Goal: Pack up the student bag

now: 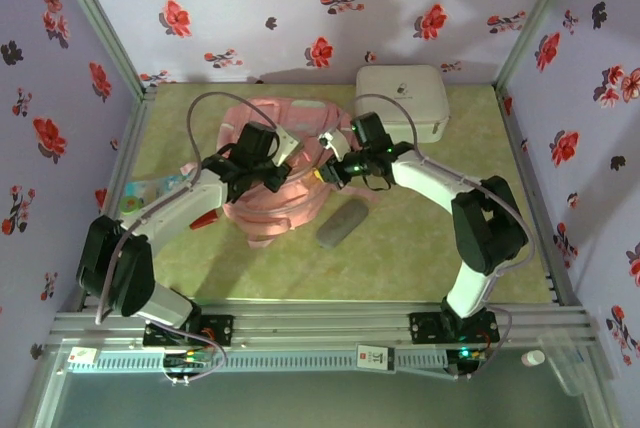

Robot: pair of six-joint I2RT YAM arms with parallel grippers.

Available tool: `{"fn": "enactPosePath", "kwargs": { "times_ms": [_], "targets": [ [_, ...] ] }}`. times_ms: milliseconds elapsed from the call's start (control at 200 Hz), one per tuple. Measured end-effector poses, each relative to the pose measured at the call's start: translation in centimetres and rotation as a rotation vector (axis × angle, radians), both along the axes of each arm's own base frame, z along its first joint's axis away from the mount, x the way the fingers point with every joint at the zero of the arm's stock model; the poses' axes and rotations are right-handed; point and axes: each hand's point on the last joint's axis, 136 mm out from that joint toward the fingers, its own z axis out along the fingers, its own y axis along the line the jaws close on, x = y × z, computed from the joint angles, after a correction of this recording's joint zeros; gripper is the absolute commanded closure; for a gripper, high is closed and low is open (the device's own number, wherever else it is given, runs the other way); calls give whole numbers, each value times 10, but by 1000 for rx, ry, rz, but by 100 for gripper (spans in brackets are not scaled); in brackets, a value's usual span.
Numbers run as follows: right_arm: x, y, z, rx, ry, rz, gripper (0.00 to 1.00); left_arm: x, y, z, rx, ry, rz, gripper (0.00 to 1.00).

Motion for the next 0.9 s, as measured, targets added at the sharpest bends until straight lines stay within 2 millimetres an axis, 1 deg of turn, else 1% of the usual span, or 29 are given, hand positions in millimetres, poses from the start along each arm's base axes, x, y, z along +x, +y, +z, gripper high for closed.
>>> {"fn": "enactPosePath", "kwargs": {
  "times_ms": [180,310,375,475,495,535,580,585,590,615,635,645,650,690,720,820,900],
  "targets": [
    [-19,16,-6,47,43,-17,100,2,-4,-5,-24,23,20,100],
    [-26,23,-9,93,66,-51,100,2,-8,-9,-58,48,34,100],
    [-28,25,-12,119,81,-74,100,2,-11,-12,-75,63,44,100],
    [-29,21,-15,156,74,-121,95,4,-15,-16,-101,77,55,100],
    [-29,20,-15,162,70,-131,93,5,-16,-16,-108,79,56,100],
    [-28,15,-14,170,58,-160,85,5,-19,-14,-123,77,51,100],
    [-27,10,-9,183,48,-195,73,6,-21,-12,-139,70,47,100],
    [-27,9,-9,184,45,-195,73,7,-22,-12,-140,68,48,100],
    [-28,9,-7,187,41,-194,70,7,-22,-12,-141,67,48,100],
    [-27,5,-4,198,45,-217,63,8,-23,-11,-150,60,46,100],
    [-27,1,-1,208,39,-229,59,9,-24,-10,-155,53,46,100],
    [-27,-1,0,214,43,-243,55,9,-24,-10,-158,51,45,100],
    [-27,-2,1,216,43,-244,55,10,-24,-9,-160,49,46,100],
    [-26,-9,8,238,41,-276,44,11,-26,-8,-169,38,44,100],
    [-23,-15,12,254,50,-310,38,11,-26,-8,-174,33,39,100],
    [-5,-37,27,298,79,-442,30,9,-26,-10,-180,24,26,100],
    [6,-49,31,317,138,-534,29,9,-27,-8,-182,14,18,100]
  ]
}}
